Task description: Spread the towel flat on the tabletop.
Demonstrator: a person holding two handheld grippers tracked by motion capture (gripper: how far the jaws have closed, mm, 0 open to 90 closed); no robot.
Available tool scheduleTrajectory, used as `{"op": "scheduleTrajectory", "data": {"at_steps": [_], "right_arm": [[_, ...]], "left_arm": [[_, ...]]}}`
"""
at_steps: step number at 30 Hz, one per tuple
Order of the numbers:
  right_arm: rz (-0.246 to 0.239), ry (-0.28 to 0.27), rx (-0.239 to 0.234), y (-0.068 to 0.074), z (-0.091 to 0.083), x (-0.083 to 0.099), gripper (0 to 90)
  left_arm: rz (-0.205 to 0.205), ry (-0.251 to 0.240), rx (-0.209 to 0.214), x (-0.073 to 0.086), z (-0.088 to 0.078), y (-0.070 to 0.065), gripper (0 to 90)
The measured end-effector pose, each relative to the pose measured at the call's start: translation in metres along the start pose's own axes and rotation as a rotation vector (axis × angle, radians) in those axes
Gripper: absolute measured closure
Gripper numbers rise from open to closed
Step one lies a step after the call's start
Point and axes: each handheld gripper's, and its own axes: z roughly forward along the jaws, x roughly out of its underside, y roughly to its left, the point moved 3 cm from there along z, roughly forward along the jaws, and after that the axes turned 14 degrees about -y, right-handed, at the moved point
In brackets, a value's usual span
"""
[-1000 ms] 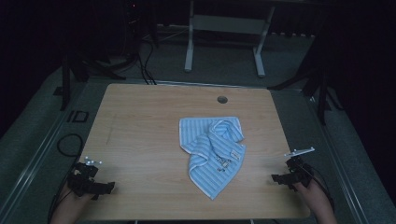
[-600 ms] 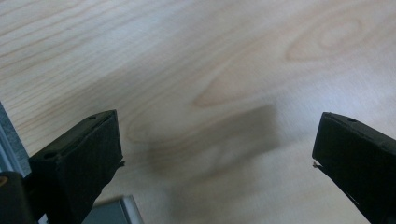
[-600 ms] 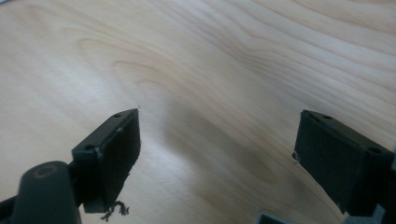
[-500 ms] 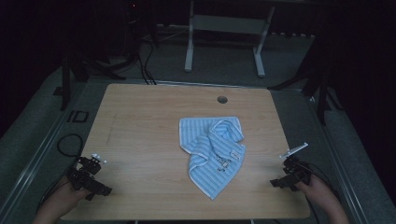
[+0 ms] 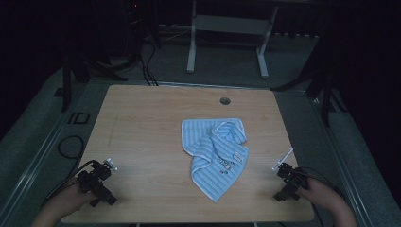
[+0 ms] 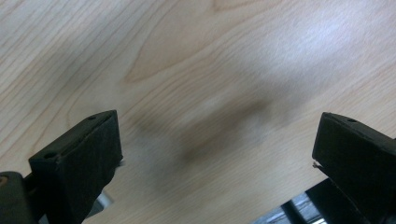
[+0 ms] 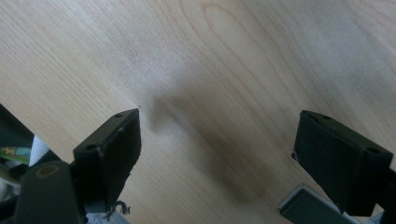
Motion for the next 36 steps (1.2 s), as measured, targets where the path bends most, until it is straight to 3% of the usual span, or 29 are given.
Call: {"op": "scheduleTrajectory", "data": {"at_steps": [4,5,9,15,23,26,32,36], "right_arm": [[0.001,0.025,0.006,-0.001,-0.001,-0.003,15.5],[0.0,0.031,0.006,-0.001,-0.002,-0.005,15.5],[-0.005,0.027,-0.022,0.0,-0.002,-0.008,15.5],[0.002,0.028,-0.01,-0.002,0.001,-0.012,15.3],[0.008,-0.048,-0.01,-0.002,-0.002,-0.028,12.9],[0.002,-0.061,0.006,-0.002,0.0,-0.037,13.0],[-0.021,-0.088,-0.006,0.0,0.003,-0.056,13.3],[-0.038,-0.104,-0.016,0.0,0.005,-0.07,16.2]], "left_arm": [[-0.034,-0.027,0.0,-0.011,0.004,0.002,1.2],[-0.027,-0.026,-0.008,-0.013,0.005,0.002,1.2],[0.01,-0.009,0.028,-0.021,0.007,-0.007,1.2],[0.041,-0.011,0.049,-0.038,0.013,-0.018,1.2],[0.081,-0.008,0.053,-0.062,0.019,-0.029,1.2],[0.075,-0.043,0.087,-0.078,0.022,-0.036,1.2],[0.118,-0.011,0.077,-0.097,0.032,-0.048,1.2],[0.101,-0.027,0.086,-0.112,0.035,-0.053,1.2]]}}
